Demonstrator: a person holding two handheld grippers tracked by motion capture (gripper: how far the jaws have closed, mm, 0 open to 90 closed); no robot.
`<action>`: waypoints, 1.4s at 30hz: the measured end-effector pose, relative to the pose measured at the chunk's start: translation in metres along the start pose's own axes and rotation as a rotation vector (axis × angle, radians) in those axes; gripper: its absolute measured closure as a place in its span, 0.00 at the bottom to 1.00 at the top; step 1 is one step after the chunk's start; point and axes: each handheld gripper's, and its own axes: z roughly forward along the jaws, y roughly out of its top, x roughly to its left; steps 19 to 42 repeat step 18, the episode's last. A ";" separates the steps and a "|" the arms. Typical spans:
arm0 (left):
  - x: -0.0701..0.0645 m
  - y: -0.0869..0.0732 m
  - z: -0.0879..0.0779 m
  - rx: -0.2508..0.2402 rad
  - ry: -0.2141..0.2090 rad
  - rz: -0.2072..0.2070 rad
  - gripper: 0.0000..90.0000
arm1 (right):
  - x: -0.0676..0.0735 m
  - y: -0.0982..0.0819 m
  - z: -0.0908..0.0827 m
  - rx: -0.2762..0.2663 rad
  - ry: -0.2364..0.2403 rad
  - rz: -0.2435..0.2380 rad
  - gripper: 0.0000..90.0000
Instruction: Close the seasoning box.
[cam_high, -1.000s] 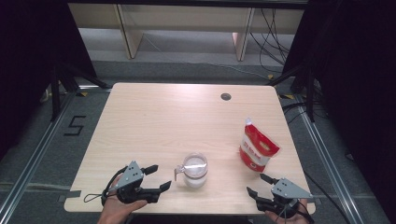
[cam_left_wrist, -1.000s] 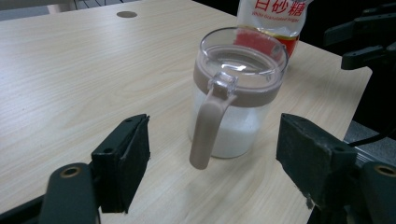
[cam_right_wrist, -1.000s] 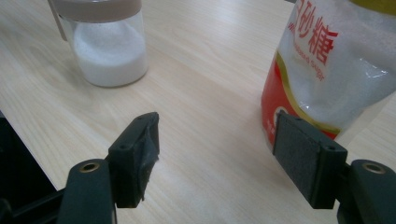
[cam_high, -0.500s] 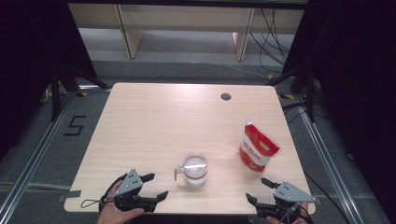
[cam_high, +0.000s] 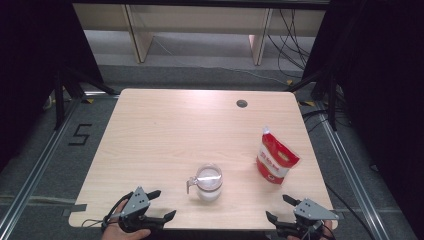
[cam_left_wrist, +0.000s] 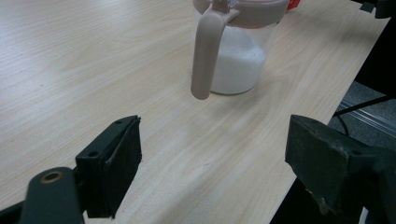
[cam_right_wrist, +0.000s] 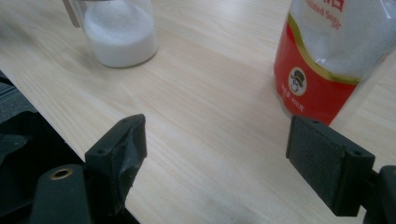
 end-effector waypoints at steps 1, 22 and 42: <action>0.000 0.000 0.000 0.000 0.001 0.003 0.20 | -0.001 0.000 0.001 -0.014 -0.003 -0.015 0.23; 0.003 -0.001 0.002 0.010 0.000 0.003 0.19 | -0.001 -0.004 0.004 0.023 0.006 -0.010 0.21; 0.003 -0.001 0.002 0.010 0.000 0.003 0.19 | -0.001 -0.004 0.004 0.023 0.006 -0.010 0.21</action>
